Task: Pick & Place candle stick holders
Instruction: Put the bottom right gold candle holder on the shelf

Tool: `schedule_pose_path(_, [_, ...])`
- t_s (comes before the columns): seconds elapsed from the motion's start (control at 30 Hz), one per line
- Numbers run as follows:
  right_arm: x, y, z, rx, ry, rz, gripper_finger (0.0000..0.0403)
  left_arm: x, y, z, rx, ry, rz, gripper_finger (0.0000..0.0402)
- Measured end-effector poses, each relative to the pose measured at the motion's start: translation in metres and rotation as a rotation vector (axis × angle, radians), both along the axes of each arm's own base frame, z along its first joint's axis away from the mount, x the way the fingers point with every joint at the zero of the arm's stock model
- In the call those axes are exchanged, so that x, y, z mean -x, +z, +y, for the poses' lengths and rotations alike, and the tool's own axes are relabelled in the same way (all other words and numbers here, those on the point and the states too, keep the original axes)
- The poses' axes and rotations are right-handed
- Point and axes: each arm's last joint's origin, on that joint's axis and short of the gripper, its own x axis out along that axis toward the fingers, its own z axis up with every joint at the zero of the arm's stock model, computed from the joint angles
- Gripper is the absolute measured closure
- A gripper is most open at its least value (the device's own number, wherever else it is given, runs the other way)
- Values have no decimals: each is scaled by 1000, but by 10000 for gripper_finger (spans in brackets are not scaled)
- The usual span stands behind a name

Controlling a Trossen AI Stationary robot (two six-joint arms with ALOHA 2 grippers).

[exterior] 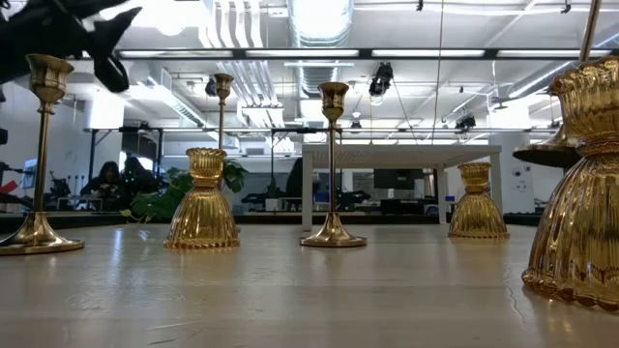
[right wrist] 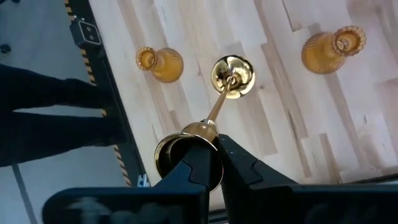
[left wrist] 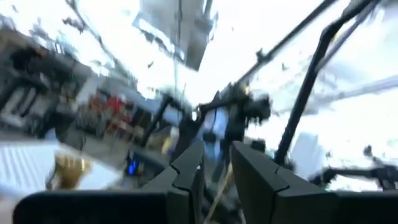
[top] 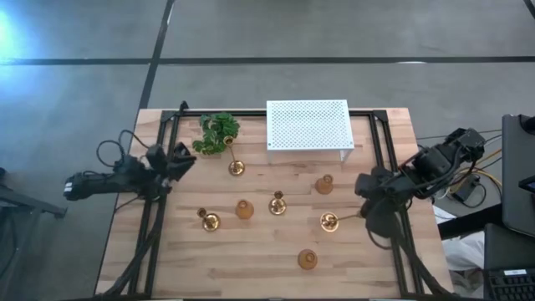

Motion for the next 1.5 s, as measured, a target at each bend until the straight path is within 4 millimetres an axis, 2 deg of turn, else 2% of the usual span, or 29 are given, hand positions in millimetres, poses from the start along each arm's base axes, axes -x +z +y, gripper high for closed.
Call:
schedule_pose_path(0.1, [-1, 0, -2, 1, -7, -1, 392, 1, 8, 0, -57, 34, -16, 316])
schedule_pose_path(0.2, [-1, 0, -2, 3, -2, -2, 392, 3, 27, 0, -112, 61, -25, 316])
schedule_pose_path(0.27, [-1, 0, -2, 2, 3, -2, 392, 1, 40, 0, -144, 73, 28, 316])
schedule_pose_path(0.37, [-2, 0, -3, 2, 2, -2, 392, -13, 49, 0, -195, 76, 261, 316])
schedule_pose_path(0.47, [-2, 0, -3, 0, 0, -2, 392, -28, 67, 1, -235, 73, 391, 316])
schedule_pose_path(0.63, [-2, 3, -2, -38, 16, 1, 392, -58, 104, -1, -311, -5, 425, 316])
schedule_pose_path(0.83, [-4, 28, -6, -59, 30, -100, 392, -93, 134, -4, -349, -129, 431, 316])
schedule_pose_path(1.1, [-21, 63, -10, -24, 93, -260, 392, -138, 141, -10, -410, -227, 487, 316])
schedule_pose_path(1.3, [-50, 68, -12, 61, 185, -294, 392, -168, 145, -13, -425, -325, 525, 316])
schedule_pose_path(1.5, [-71, 70, -22, 125, 232, -305, 392, -194, 143, -14, -438, -398, 643, 316])
